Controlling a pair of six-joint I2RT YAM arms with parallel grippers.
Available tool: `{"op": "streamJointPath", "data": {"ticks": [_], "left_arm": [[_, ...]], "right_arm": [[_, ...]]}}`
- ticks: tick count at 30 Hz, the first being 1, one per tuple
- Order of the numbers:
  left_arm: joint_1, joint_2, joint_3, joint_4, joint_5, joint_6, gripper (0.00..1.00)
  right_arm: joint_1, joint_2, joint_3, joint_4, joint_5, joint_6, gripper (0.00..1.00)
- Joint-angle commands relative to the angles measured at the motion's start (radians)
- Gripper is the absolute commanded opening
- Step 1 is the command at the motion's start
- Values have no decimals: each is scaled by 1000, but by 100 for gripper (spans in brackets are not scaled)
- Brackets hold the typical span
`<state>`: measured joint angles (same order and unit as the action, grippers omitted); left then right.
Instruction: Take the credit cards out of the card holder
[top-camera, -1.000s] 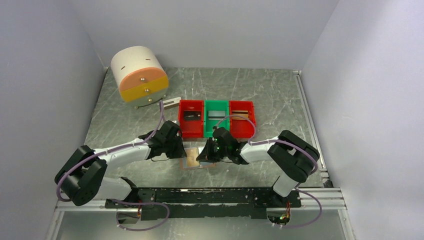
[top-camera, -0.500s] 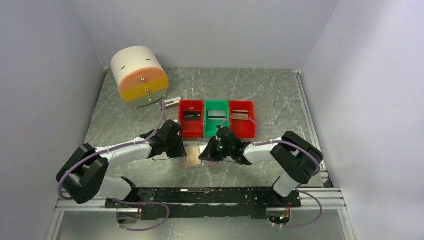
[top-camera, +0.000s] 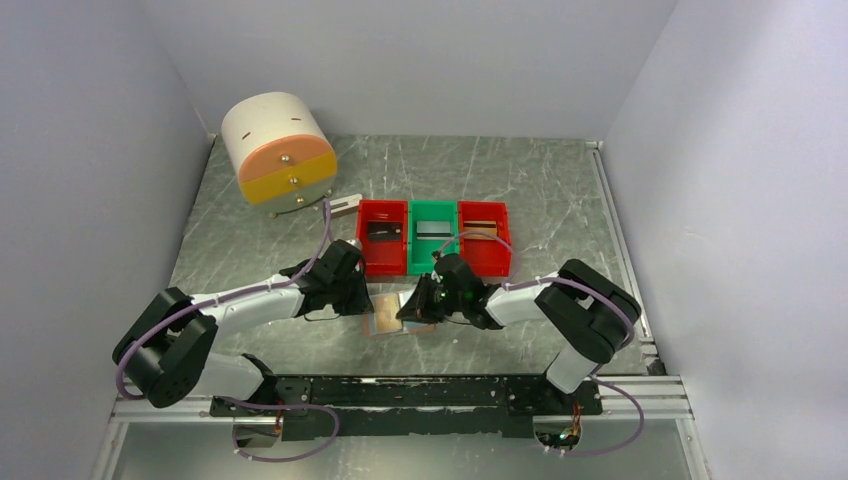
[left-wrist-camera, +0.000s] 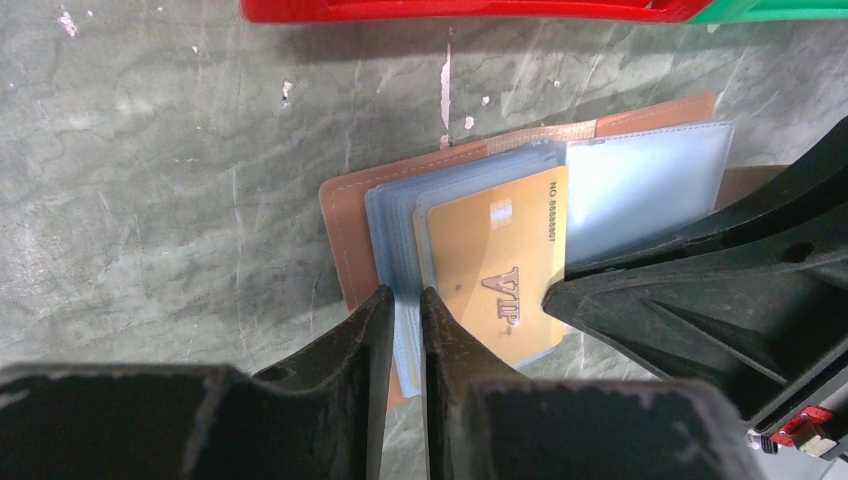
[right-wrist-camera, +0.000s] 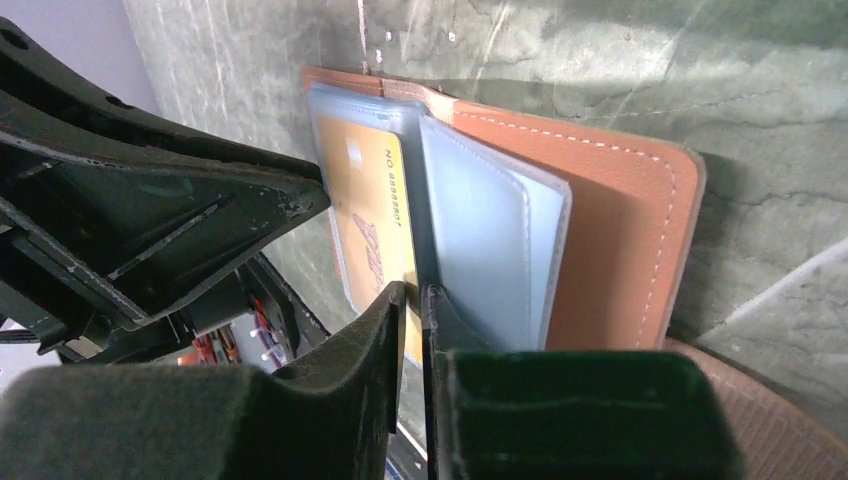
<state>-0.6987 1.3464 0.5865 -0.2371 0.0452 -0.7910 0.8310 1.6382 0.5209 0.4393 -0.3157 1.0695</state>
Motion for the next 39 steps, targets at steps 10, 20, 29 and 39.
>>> {"op": "streamJointPath", "data": {"ticks": [10, 20, 29, 39], "left_arm": [[-11, 18, 2, -40, -33, 30, 21], [-10, 3, 12, -50, -38, 27, 27], [-20, -102, 62, 51, 49, 45, 56], [-100, 81, 140, -111, -98, 21, 44]], "right_arm": [[-21, -45, -35, -22, 30, 2, 0], [-28, -67, -85, 9, 27, 17, 0], [-25, -40, -90, 38, 28, 44, 0], [-24, -59, -85, 4, 45, 32, 0]]}}
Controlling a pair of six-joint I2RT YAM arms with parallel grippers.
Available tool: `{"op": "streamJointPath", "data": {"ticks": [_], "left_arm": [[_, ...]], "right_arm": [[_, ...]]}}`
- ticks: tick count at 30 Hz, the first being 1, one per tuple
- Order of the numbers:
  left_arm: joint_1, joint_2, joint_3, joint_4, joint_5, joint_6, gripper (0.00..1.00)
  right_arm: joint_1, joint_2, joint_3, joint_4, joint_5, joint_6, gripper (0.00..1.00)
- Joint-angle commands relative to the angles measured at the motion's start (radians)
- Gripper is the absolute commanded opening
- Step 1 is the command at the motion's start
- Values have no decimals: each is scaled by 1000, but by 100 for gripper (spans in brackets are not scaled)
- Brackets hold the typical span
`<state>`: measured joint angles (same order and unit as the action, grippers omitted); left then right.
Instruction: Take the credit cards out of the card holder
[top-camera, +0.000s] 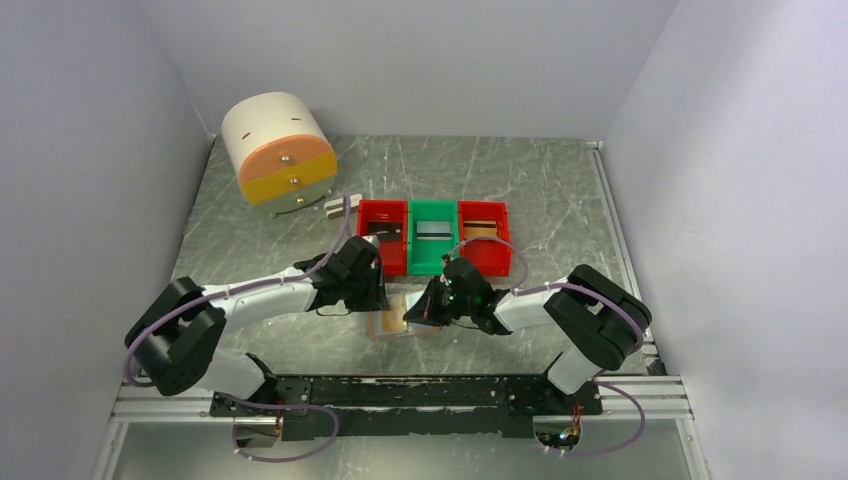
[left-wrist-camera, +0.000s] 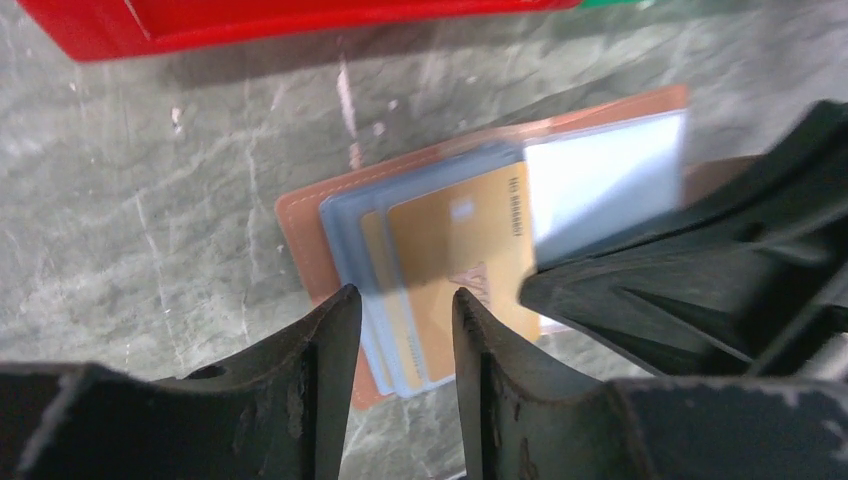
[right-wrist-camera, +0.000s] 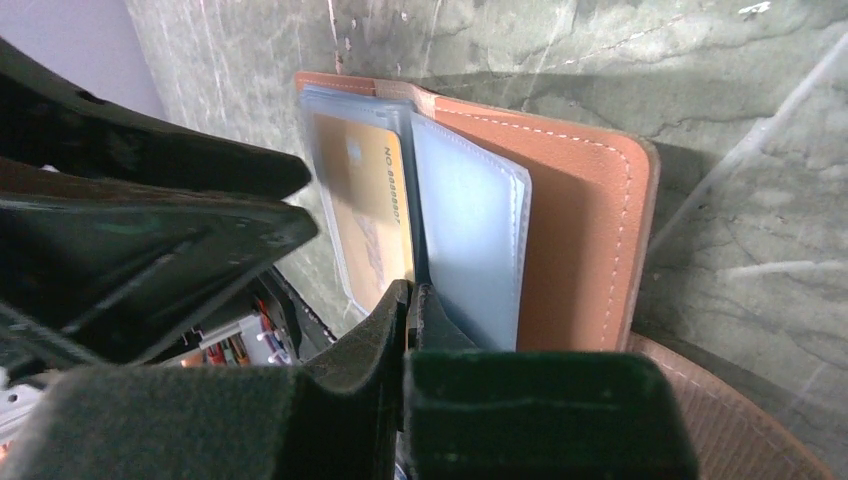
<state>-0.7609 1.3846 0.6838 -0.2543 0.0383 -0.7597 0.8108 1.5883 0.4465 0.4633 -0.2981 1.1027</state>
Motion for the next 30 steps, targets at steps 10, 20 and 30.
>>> {"op": "streamJointPath", "data": {"ticks": [10, 20, 30], "left_arm": [[-103, 127, 92, -216, -221, -21, 30], [-132, 159, 67, -211, -232, -21, 21], [-150, 196, 79, -224, -256, -18, 18]], "right_arm": [[-5, -19, -4, -36, 31, -2, 0], [-17, -47, -14, -55, 32, -5, 0], [-40, -93, -37, -102, 68, -6, 0]]}}
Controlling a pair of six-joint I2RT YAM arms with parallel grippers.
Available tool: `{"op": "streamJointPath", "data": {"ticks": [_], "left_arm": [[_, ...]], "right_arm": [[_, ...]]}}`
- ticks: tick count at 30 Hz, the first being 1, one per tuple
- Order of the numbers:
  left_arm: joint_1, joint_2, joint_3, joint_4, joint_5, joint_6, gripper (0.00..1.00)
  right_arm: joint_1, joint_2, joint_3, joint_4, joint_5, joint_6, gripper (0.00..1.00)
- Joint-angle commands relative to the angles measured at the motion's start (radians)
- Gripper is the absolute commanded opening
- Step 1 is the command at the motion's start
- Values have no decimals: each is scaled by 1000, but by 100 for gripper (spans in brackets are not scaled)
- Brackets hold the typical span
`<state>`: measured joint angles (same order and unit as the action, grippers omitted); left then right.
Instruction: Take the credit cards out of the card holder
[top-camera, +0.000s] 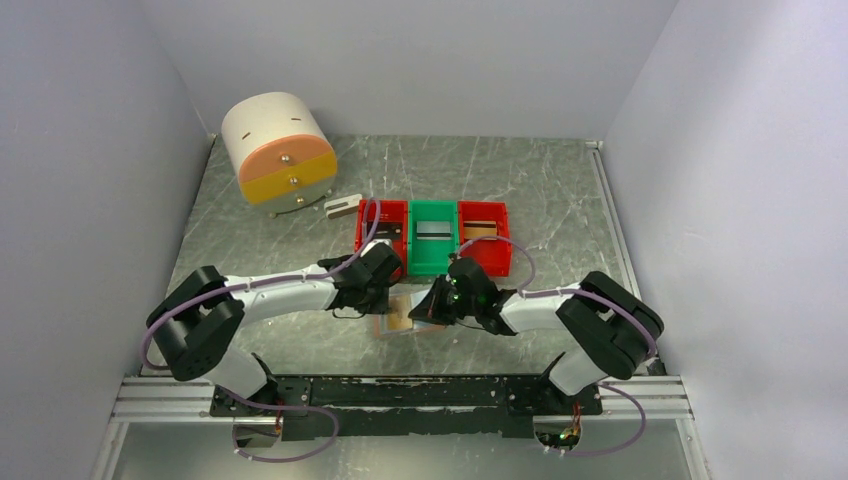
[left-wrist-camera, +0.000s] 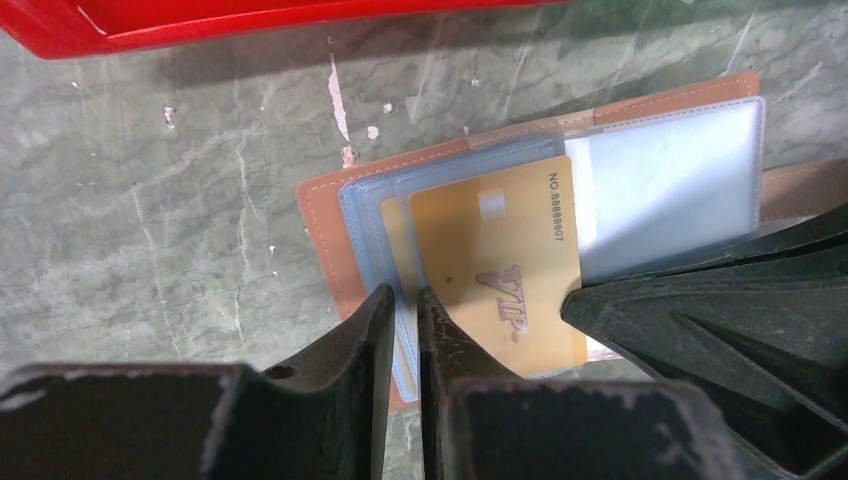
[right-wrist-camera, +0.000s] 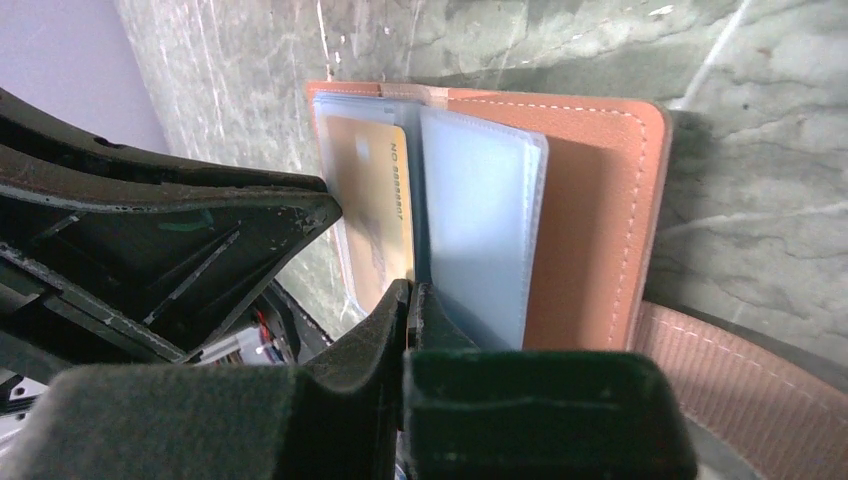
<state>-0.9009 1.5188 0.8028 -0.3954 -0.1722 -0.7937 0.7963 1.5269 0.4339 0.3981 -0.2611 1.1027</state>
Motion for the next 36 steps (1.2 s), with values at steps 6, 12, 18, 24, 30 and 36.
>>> {"op": "streamJointPath", "data": {"ticks": [6, 12, 18, 24, 30, 36], "left_arm": [[-18, 71, -37, -82, -52, 18, 17], [-23, 69, -40, -82, -62, 23, 16], [-29, 62, -42, -80, -73, 30, 16], [-35, 62, -34, -74, -73, 36, 16], [-41, 41, -33, -65, -70, 28, 20], [-41, -40, -10, -26, -47, 20, 42]], "right_arm": [[-35, -26, -41, -9, 8, 3, 0], [-38, -55, -48, -57, 43, -6, 1], [-40, -67, -42, -95, 50, -31, 10], [-39, -38, -38, -52, 18, -32, 0], [-39, -18, -32, -33, -6, -26, 0], [-40, -3, -32, -43, 1, -21, 0]]}}
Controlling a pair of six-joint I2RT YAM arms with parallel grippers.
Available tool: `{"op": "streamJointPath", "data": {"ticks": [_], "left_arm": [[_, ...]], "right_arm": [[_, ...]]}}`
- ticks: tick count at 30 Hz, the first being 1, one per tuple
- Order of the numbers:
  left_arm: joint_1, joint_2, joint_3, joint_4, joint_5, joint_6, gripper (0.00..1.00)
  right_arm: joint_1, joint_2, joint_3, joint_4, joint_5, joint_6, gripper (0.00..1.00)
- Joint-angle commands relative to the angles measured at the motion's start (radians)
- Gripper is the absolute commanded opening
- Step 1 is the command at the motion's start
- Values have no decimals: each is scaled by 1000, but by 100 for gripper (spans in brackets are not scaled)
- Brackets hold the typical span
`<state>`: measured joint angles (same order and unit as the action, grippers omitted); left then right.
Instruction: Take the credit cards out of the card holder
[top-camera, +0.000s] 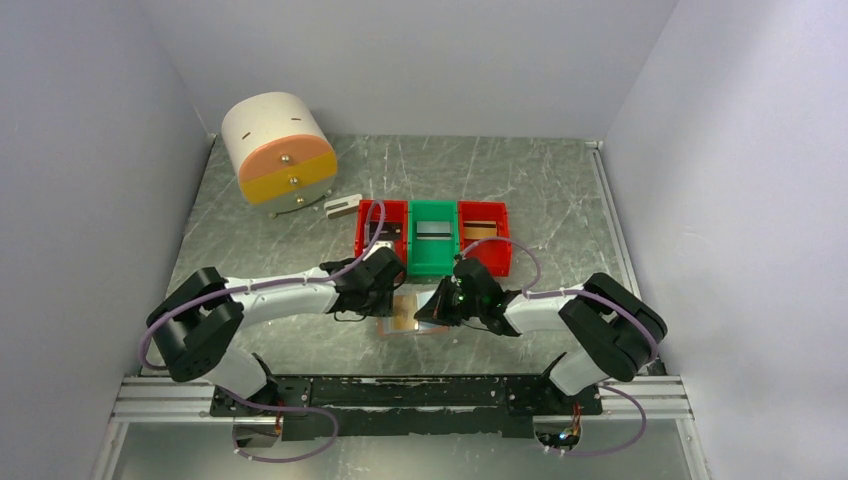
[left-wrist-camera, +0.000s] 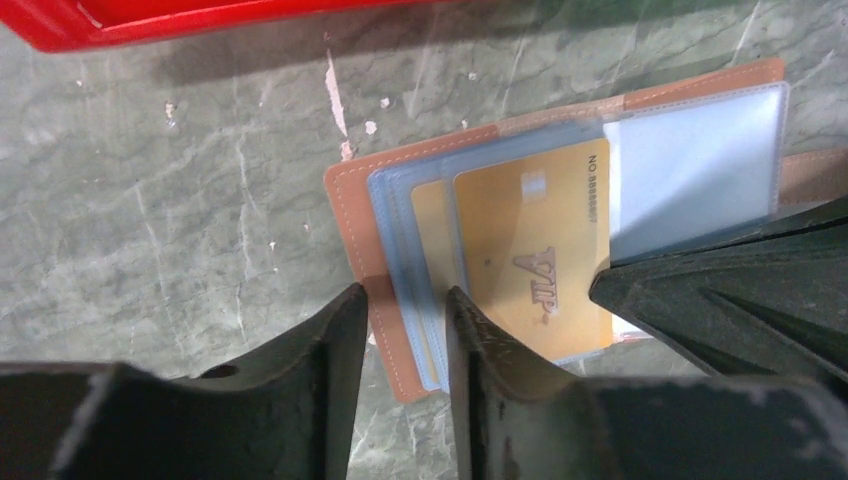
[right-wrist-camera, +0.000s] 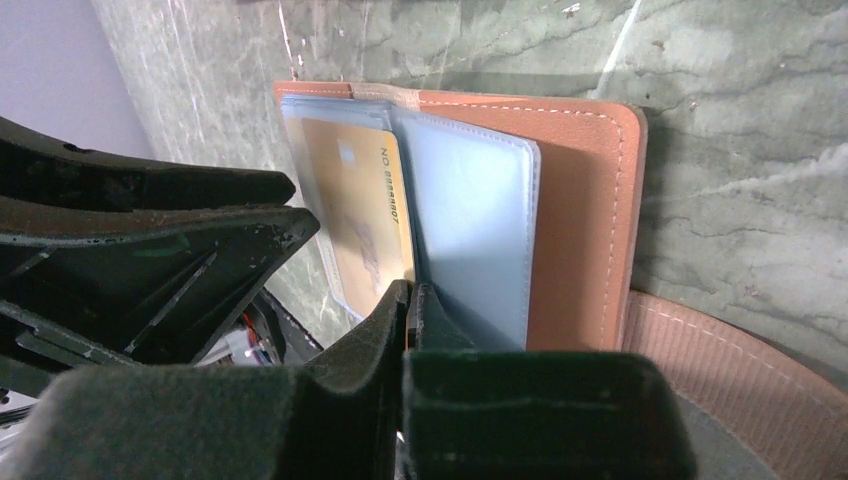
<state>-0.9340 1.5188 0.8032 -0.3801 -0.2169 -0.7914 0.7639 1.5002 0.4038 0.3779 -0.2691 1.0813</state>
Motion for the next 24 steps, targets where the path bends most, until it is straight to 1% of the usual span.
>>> {"op": "streamJointPath", "data": {"ticks": [1, 5, 11, 16, 17, 19, 20, 23, 24], "left_arm": [[-8, -48, -9, -25, 11, 25, 44], [-9, -50, -5, -2, 37, 34, 47], [-11, -45, -10, -2, 29, 43, 52], [-32, 42, 28, -63, 8, 47, 48], [-44, 59, 36, -88, -15, 32, 46], [-62, 95, 48, -148, -57, 3, 38], [-68, 105, 50, -160, -69, -8, 36], [-83, 116, 43, -161, -72, -11, 33], [-92, 120, 47, -172, -85, -16, 31]], "right_arm": [[-7, 24, -1, -20, 7, 0, 0], [-7, 25, 0, -19, 9, -1, 0], [-6, 26, -1, -16, 8, 2, 0], [-7, 15, 5, -32, 10, 0, 0], [-7, 10, 5, -39, 15, -1, 0], [-6, -2, 7, -48, 22, -1, 0], [-7, -5, 9, -53, 25, -2, 0], [-7, -9, 16, -68, 24, -6, 0], [-6, -13, 16, -73, 25, -7, 0]]}}
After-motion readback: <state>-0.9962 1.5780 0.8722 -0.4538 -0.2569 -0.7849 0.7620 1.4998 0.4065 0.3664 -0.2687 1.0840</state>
